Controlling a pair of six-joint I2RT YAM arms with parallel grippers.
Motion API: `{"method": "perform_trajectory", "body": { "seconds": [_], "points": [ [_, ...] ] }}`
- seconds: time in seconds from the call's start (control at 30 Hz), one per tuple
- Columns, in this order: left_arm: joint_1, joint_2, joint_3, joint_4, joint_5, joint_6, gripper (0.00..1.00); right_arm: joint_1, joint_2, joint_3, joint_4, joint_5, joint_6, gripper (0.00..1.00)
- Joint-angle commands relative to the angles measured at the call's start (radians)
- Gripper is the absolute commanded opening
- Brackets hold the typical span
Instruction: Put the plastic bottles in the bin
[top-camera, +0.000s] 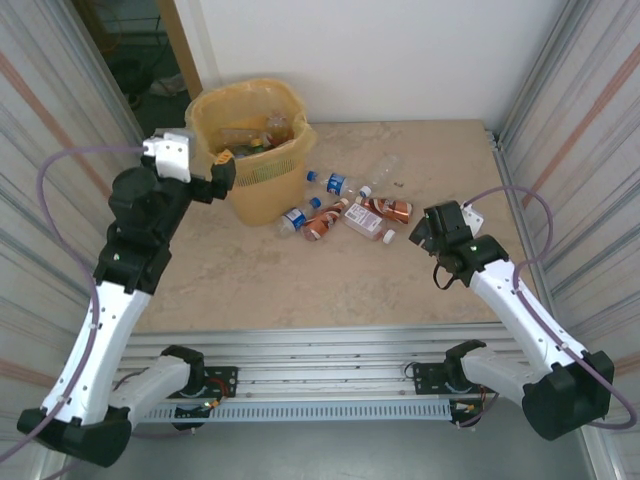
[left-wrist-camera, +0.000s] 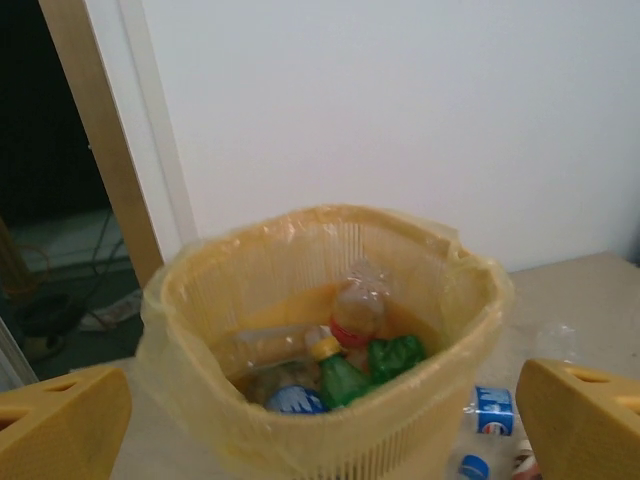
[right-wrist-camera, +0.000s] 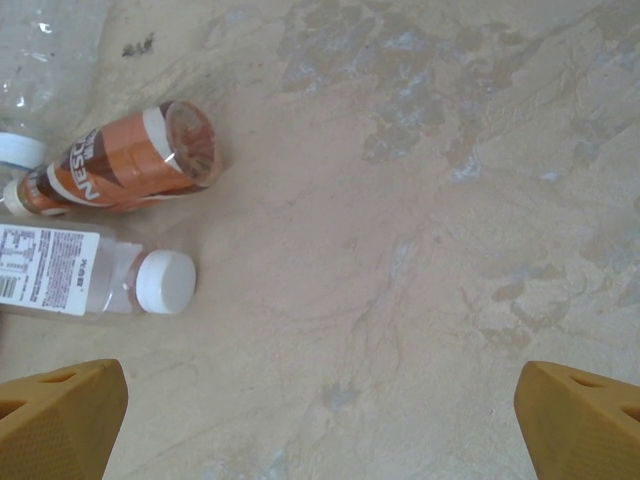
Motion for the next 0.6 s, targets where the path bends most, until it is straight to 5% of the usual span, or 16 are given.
{"method": "perform_trajectory", "body": {
  "seconds": [0.0, 0.57],
  "points": [
    [-0.003, -0.059, -0.102, 0.036, 0.02, -0.149, 0.99, -0.009, 0.019, 0.017, 0.023, -0.039, -0.068, 0.98],
    [-0.002, -0.203, -0.494, 0.037, -0.003, -0.359, 0.99, -0.008, 0.335, 0.188, 0.154, -0.352, -0.404, 0.98]
  ]
}}
